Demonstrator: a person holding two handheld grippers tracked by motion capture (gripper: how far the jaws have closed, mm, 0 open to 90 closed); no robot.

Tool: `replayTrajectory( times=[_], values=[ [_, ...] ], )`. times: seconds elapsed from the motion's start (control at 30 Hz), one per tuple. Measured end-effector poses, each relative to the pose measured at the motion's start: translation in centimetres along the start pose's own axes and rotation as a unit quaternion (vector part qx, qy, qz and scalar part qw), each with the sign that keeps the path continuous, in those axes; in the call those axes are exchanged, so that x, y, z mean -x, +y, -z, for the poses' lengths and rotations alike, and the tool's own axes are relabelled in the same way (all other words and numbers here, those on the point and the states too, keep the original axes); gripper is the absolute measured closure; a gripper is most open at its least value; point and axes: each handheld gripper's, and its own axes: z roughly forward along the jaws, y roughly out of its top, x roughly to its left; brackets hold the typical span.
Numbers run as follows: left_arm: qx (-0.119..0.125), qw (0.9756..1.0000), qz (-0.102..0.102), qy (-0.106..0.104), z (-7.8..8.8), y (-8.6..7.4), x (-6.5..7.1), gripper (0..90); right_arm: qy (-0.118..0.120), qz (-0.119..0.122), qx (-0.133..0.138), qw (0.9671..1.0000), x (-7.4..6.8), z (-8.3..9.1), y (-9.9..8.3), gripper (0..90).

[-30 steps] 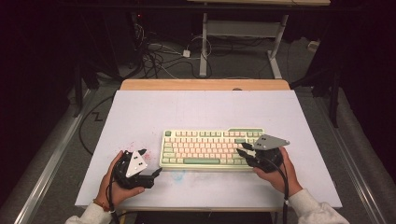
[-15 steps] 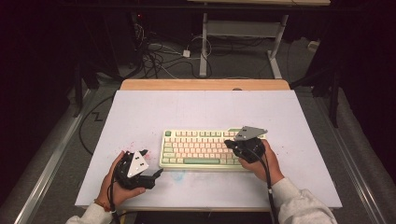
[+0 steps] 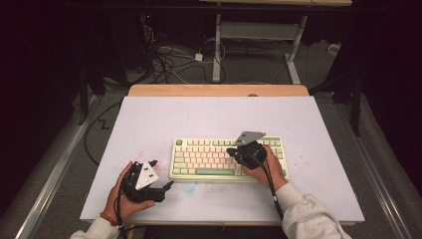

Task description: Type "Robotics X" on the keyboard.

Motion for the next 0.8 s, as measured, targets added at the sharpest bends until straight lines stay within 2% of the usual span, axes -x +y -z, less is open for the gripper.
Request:
replayTrajectory(
  times=[0.33, 0.6, 0.77, 0.8],
  values=[
    [-0.001, 1.0000, -0.001, -0.004, -0.1, -0.1, 0.1, 15.9, -0.002, 0.001, -0.026, 0.9997, 0.0, -1.4, 0.2, 90.0],
    [-0.006, 1.0000, -0.004, -0.006, -0.2, -0.1, 0.0, 15.9, -0.005, 0.006, -0.025, 0.9996, -0.2, -1.5, 0.3, 90.0],
    [-0.010, 0.9999, -0.006, -0.007, -0.3, -0.1, 0.1, 15.9, -0.007, 0.019, -0.040, 0.9990, -0.3, -1.6, 0.3, 90.0],
    [-0.011, 0.9999, -0.006, -0.008, -0.4, -0.2, 0.1, 15.9, -0.006, 0.014, -0.040, 0.9991, -0.4, -1.6, 0.2, 90.0]
  ],
)
